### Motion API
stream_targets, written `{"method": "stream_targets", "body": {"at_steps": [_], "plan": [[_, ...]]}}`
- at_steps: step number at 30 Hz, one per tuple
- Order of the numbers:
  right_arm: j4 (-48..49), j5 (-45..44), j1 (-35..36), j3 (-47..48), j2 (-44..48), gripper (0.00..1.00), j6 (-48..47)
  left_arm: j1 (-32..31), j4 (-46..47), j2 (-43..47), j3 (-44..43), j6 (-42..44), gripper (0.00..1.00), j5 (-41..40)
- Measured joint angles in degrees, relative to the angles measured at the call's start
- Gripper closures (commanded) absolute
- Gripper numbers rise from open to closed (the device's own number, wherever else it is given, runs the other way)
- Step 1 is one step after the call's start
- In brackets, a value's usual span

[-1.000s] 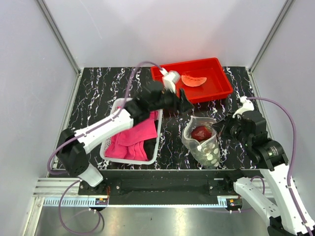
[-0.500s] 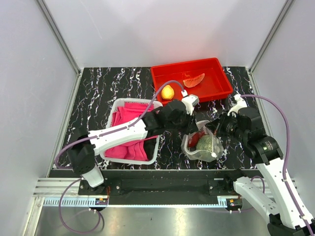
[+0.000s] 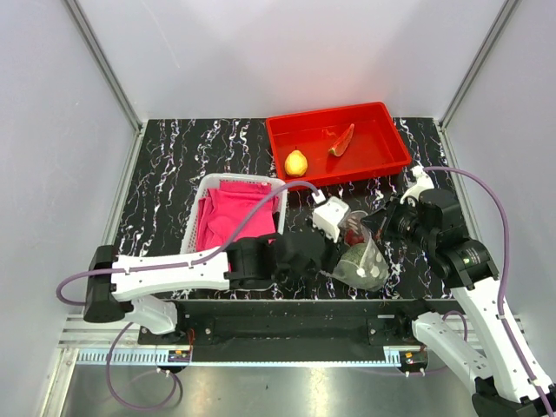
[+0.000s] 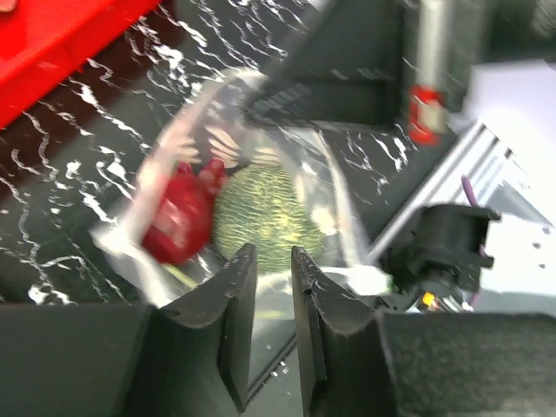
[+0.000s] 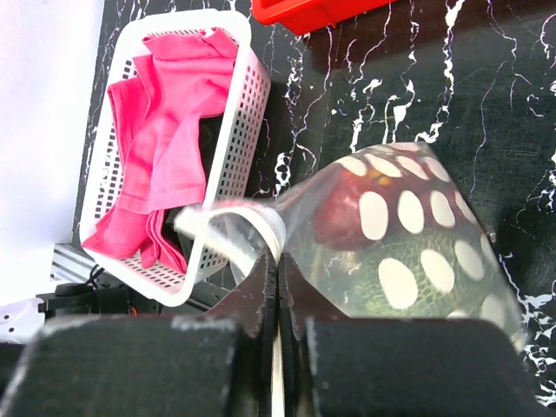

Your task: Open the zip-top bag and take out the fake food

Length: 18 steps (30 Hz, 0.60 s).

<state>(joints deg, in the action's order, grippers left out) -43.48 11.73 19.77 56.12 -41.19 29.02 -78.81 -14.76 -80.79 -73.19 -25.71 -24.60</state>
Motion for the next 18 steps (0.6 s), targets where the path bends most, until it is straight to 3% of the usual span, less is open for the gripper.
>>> {"method": "stream_targets", "body": {"at_steps": [6, 12, 18], "plan": [[0.0, 0.1, 0.0, 0.0, 0.0, 1.00, 0.7, -1.0, 0.7, -4.2, 0.0, -1.0, 0.75, -2.1], [0.0, 1.4, 0.0, 0.0, 0.1, 1.00, 1.4, -0.2, -1.4, -12.2, -3.7, -2.8, 0.79, -4.3], [0.0, 1.5, 0.0, 0.0, 0.6, 1.00, 1.5, 1.7, -2.9, -13.1, -4.9, -3.8, 0.78, -5.7]]}}
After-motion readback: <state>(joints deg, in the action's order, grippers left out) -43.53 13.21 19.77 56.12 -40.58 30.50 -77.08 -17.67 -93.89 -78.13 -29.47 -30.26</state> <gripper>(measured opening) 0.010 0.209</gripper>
